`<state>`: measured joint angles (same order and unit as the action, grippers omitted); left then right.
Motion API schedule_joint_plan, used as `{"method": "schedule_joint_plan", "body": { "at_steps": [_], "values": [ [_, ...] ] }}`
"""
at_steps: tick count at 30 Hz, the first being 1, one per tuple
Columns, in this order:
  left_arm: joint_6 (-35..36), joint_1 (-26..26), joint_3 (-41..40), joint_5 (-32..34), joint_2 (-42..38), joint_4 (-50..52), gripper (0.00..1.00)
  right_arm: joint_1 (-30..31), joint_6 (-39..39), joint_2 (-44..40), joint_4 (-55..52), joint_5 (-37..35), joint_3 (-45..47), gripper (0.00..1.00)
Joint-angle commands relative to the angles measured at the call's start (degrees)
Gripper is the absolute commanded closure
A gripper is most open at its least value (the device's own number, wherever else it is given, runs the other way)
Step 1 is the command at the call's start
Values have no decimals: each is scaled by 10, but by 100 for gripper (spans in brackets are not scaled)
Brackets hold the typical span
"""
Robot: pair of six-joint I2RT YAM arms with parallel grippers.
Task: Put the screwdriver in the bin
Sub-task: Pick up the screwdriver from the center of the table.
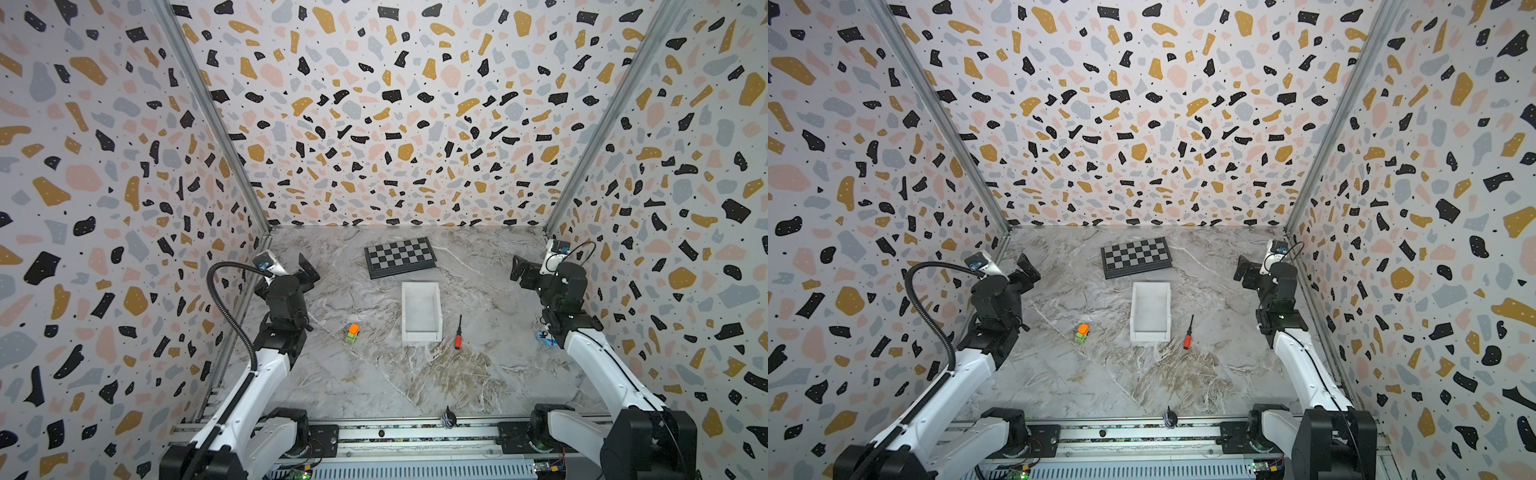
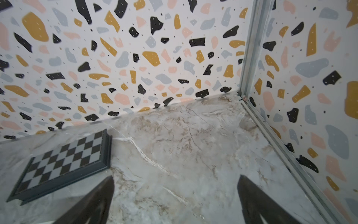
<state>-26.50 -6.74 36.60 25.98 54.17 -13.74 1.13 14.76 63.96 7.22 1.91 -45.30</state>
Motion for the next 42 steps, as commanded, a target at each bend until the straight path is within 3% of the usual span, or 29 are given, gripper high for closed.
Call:
{"method": "schedule_joint_plan", "body": {
  "at_steps": [1,4,10,16,21,28,42],
  "values": [
    [-108,3,4,-80,-1,119,0,45,40,19,-222,25,-48,0],
    [-120,-17,15,-122,7,140,0,113,84,23,-261,19,-42,1],
    [-69,-132,64,-43,22,211,0,221,146,30,-325,-23,4,0],
    [-70,-190,60,-34,40,194,0,288,211,46,-319,-26,64,5],
    [-69,-195,55,-40,53,174,0,331,245,68,-313,-32,69,12],
    [-54,-195,39,-21,30,156,0,350,266,107,-316,-62,50,30],
    [-26,-195,33,-5,12,144,0,376,288,201,-336,-96,-25,45]
  ]
}}
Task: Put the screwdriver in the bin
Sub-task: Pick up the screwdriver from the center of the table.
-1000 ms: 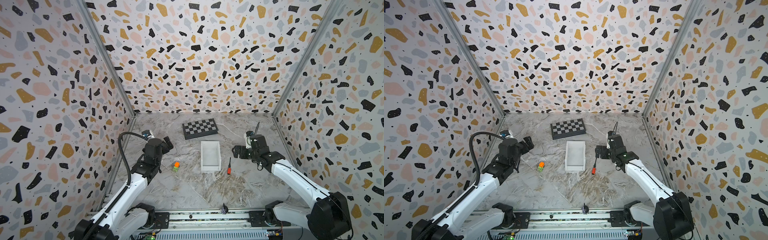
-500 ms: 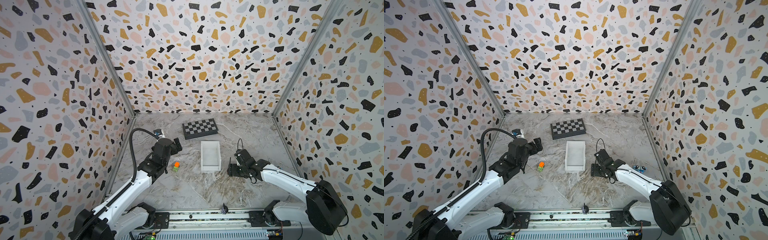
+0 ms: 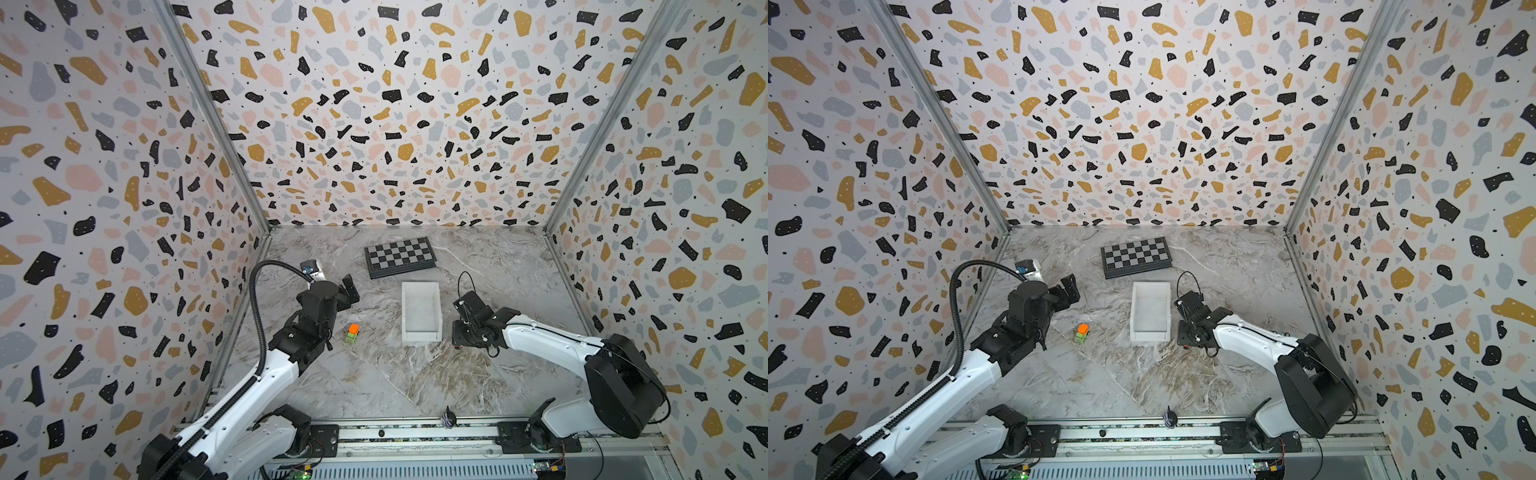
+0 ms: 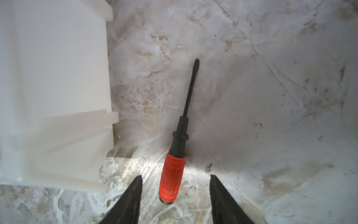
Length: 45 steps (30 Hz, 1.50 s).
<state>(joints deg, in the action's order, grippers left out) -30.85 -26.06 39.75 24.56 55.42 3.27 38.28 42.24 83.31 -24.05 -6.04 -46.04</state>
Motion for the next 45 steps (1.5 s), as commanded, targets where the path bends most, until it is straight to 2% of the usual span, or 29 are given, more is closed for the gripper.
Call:
{"method": "schedule_joint_plan", "body": {
  "at_steps": [1,9,15,22,26,32,40,45],
  "values": [
    [20,-2,2,10,1,-27,0,6,14,12,-25,-17,-19,47],
    [29,-1,-3,8,7,-41,0,12,25,36,-30,-27,-19,60],
    [39,-1,3,5,20,-45,0,14,33,49,-24,-31,-21,62],
    [40,-1,1,3,19,-52,0,14,30,59,-18,-33,-24,69],
    [42,0,1,7,15,-49,0,14,27,61,-16,-34,-24,79],
    [41,3,-2,8,10,-41,0,14,13,43,-20,-40,-32,79],
    [33,21,0,-14,-12,-29,0,14,-52,-7,-97,-90,-133,80],
    [19,60,-6,-49,-35,-30,0,16,-83,-11,-110,-86,-206,81]
  ]
}}
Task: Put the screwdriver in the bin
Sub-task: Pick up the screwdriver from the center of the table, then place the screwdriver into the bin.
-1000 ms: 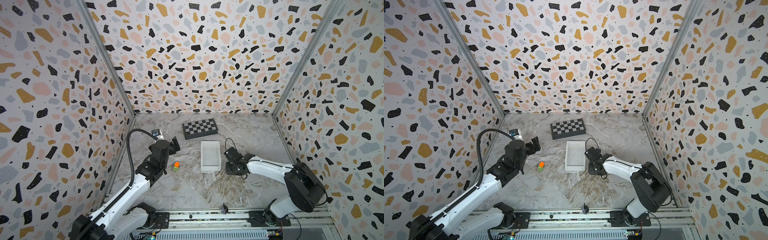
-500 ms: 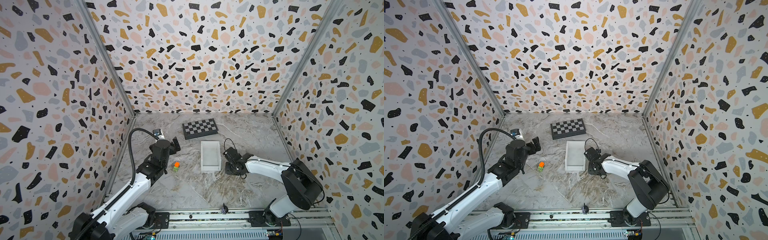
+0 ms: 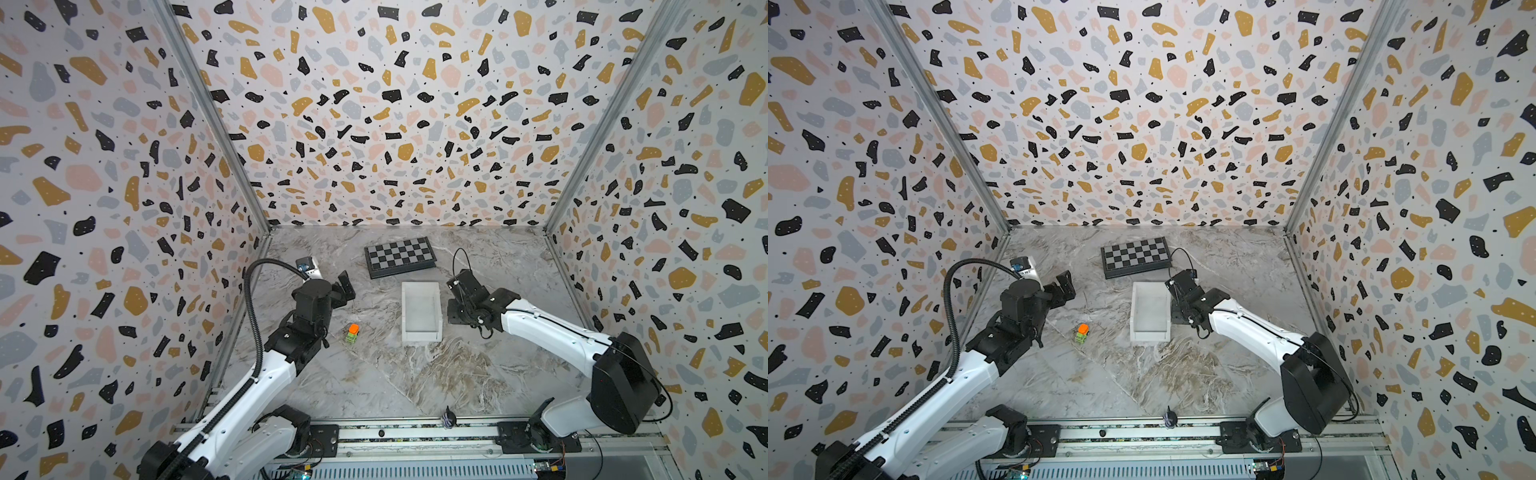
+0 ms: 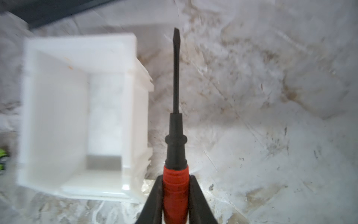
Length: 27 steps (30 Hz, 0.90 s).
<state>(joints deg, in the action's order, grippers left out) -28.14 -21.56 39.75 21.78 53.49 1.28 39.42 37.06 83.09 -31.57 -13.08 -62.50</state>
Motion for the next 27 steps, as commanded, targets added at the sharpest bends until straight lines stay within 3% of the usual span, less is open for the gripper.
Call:
{"method": "schedule_joint_plan", "body": {
  "at_steps": [1,9,27],
  "values": [
    [-8,17,-5,-23,-18,-9,0,8,-37,-5,-35,-13,-54,81],
    [-24,40,-15,-51,-32,-11,0,61,-71,79,-9,6,-131,81],
    [-32,63,-19,-72,-36,-14,0,85,-116,164,28,33,-113,81]
  ]
}}
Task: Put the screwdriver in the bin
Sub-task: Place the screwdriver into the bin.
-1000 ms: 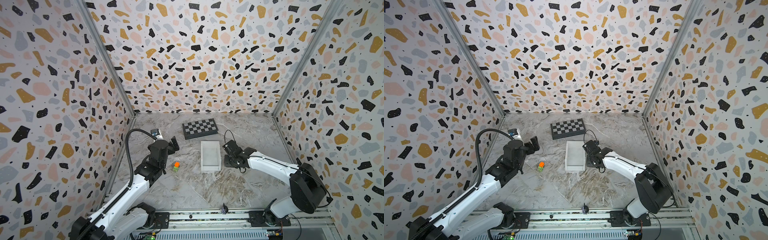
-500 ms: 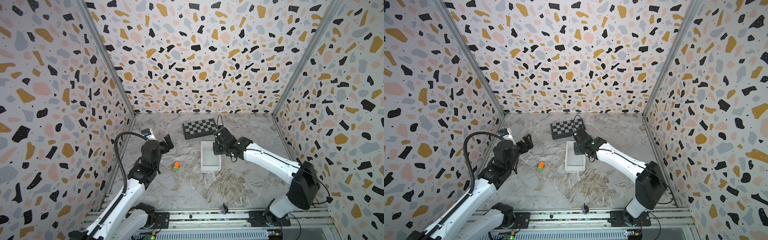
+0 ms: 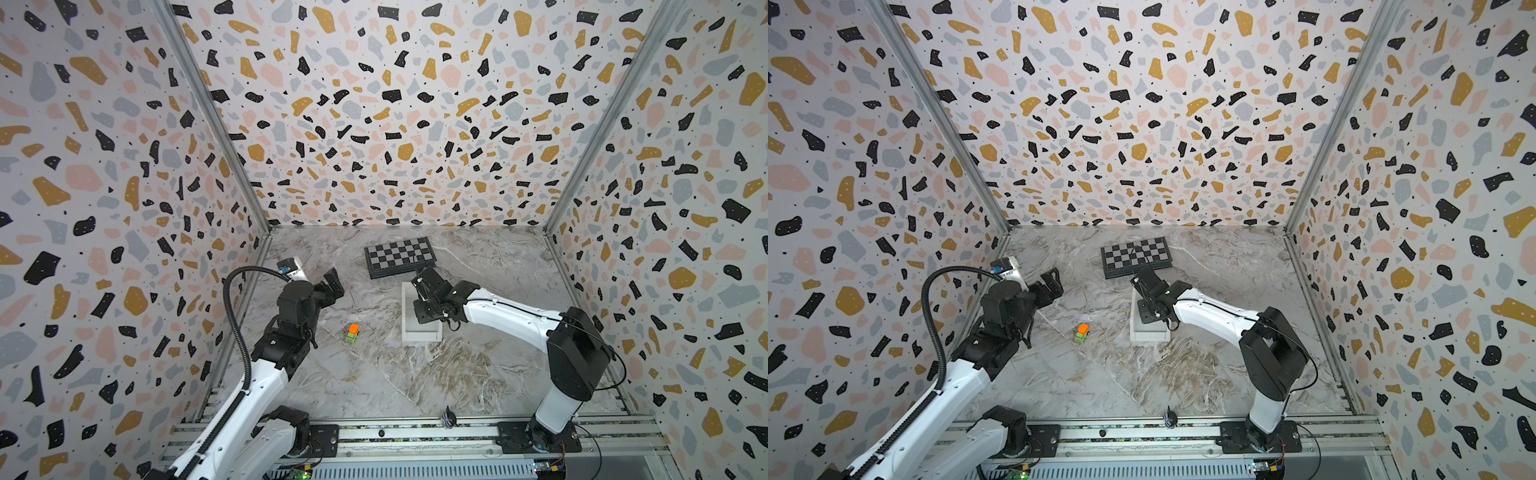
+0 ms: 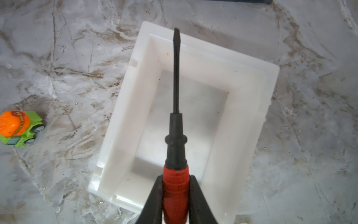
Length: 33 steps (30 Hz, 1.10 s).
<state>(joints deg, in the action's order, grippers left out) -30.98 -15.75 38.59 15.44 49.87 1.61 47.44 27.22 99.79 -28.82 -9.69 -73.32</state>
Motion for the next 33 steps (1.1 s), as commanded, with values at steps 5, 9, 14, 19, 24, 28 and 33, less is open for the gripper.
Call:
{"method": "schedule_joint_plan", "body": {
  "at_steps": [5,9,14,19,24,28,33],
  "values": [
    [1,6,-3,-11,6,-18,0,10,-61,14,-20,-8,-15,81],
    [-2,7,-5,-12,5,-23,0,10,-91,21,-23,-1,-18,78],
    [-10,8,-10,-16,7,-32,0,10,-115,36,-30,-8,-27,77],
    [-9,8,-8,-17,11,-32,0,10,-124,44,-35,-6,-36,77],
    [-9,8,-7,-16,10,-31,0,10,-124,55,-41,-9,-44,76],
    [-7,8,-11,-13,4,-30,0,10,-116,63,-53,-16,-53,76],
    [-5,9,-13,-14,4,-30,0,10,-109,74,-64,-17,-65,75]
  ]
}}
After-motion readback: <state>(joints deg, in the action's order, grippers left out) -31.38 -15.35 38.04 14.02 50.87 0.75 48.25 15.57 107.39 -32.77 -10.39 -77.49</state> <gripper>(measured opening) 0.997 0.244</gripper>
